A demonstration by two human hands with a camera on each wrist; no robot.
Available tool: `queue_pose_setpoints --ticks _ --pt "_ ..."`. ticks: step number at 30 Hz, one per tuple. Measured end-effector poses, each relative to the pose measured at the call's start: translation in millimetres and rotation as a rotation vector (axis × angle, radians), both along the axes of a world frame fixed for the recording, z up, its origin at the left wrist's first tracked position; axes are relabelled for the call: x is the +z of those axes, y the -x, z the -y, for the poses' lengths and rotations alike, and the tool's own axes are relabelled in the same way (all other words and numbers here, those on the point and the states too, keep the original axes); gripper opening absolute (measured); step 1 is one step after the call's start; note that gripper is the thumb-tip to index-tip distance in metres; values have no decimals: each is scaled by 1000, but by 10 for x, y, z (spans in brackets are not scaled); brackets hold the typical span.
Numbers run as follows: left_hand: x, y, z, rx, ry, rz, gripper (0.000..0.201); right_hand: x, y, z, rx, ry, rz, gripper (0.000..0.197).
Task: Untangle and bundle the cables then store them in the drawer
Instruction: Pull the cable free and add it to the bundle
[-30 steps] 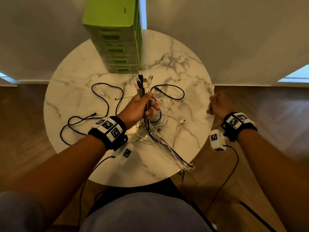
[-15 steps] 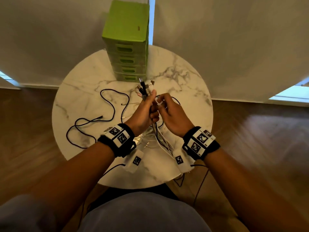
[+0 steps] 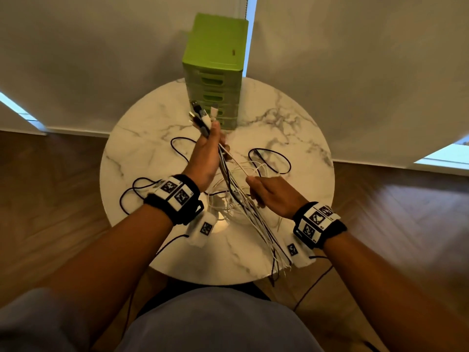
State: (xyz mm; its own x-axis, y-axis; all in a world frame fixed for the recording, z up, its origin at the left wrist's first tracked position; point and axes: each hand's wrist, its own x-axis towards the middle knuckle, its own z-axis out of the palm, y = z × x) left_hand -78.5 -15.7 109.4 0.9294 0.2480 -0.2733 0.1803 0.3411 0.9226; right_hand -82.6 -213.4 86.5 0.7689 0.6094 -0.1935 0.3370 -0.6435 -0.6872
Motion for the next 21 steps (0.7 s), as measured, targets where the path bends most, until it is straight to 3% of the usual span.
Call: queue_pose_setpoints --ticks 6,11,16,21 --pt "335 -188 -417 38 146 129 43 -316 26 265 42 191 -129 44" --pt "481 -239 -637 2 28 179 43 -465 -65 447 -232 81 -203 45" --pt "361 -91 -356 -81 -221 79 45 -12 -306 86 -342 -108 11 43" --pt "246 27 -4 -213 -400 -68 57 438 -262 -448 -157 -318 69 36"
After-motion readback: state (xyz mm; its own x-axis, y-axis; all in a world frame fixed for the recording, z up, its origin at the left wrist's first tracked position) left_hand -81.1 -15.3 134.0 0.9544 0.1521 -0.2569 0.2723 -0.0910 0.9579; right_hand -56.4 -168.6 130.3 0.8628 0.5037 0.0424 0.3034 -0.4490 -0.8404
